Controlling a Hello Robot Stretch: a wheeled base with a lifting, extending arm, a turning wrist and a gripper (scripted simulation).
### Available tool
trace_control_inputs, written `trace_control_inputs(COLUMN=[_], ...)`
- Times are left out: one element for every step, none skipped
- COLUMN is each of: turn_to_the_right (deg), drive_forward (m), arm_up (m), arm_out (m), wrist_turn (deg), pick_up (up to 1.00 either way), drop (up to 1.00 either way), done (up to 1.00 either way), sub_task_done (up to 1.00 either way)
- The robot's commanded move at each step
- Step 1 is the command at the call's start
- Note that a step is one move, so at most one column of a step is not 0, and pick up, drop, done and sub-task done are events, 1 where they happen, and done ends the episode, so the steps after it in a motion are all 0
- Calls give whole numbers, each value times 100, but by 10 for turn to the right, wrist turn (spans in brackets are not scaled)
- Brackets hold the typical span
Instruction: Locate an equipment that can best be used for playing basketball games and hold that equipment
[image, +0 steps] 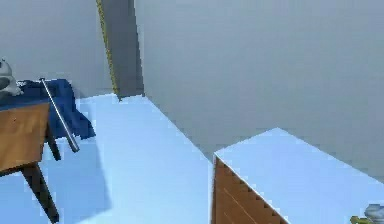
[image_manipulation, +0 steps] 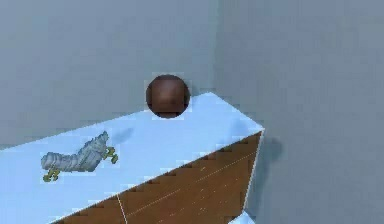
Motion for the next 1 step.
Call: trace_control_inputs(turn_to_the_right=[450], drive_forward=[0], arm_up=[0], arm_out=[0], wrist_turn=[0], pick_up=[0], drop=[0], done=[0], sub_task_done=[0])
